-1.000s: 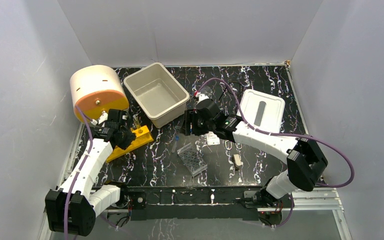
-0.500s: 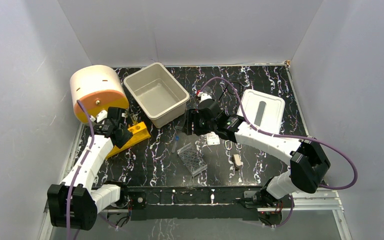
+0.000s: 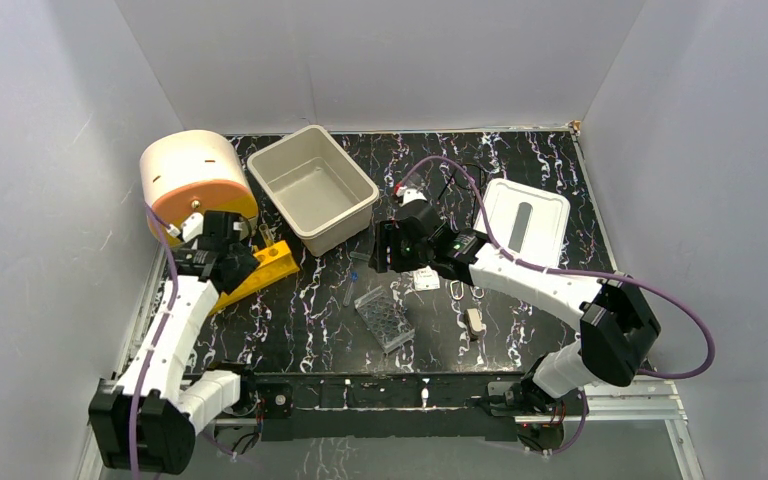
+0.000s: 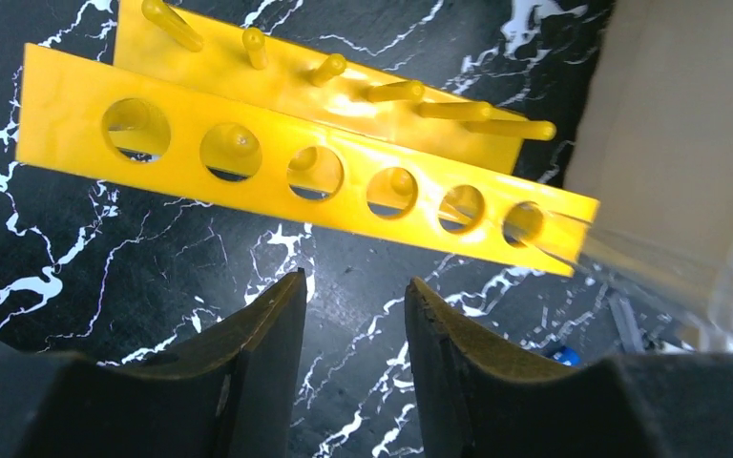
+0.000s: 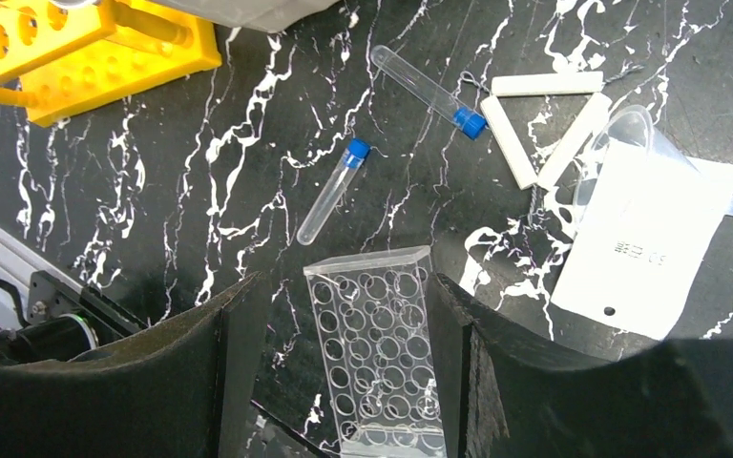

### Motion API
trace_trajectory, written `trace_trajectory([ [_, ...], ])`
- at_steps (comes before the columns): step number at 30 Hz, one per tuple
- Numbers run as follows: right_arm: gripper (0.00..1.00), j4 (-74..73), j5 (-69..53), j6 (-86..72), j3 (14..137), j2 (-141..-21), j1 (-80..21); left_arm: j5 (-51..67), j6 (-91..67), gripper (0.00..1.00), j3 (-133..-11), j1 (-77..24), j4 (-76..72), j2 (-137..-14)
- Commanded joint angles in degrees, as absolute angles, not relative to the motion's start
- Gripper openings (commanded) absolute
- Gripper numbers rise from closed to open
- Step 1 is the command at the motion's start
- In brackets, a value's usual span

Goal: Organize the chemistry lab equipment

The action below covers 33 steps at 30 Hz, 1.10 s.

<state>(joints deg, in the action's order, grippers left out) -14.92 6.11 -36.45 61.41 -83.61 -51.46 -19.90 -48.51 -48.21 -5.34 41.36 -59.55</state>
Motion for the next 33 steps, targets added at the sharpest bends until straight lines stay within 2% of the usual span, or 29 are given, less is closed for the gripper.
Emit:
trace_trajectory([
  [1,0.68,-16.99,7.64,-35.77,63.77,-84.10,-51.59,-16.84,-46.56,0.43,-52.28,-4.92,47.27,-53.21],
  [11,0.69,-24.32,8.13,-30.97,67.10,-88.40,-51.59,-4.00,-40.49,0.53,-61.20,-4.92,52.61,-46.53],
  [17,0.70,-26.97,4.89,-30.29,70.57,-93.04,-52.60,9.20,-30.73,0.73,-69.76,-4.92,50.86,-48.15],
  [23,0.69,-27.53,10.41,-36.96,76.25,-99.14,-55.53,10.98,-27.12,0.98,-76.14,-4.92,49.85,-49.40],
  [33,0.52,-27.63,19.83,-52.78,80.93,-107.85,-58.24,9.42,-27.83,0.98,-77.17,-4.92,50.25,-50.03],
])
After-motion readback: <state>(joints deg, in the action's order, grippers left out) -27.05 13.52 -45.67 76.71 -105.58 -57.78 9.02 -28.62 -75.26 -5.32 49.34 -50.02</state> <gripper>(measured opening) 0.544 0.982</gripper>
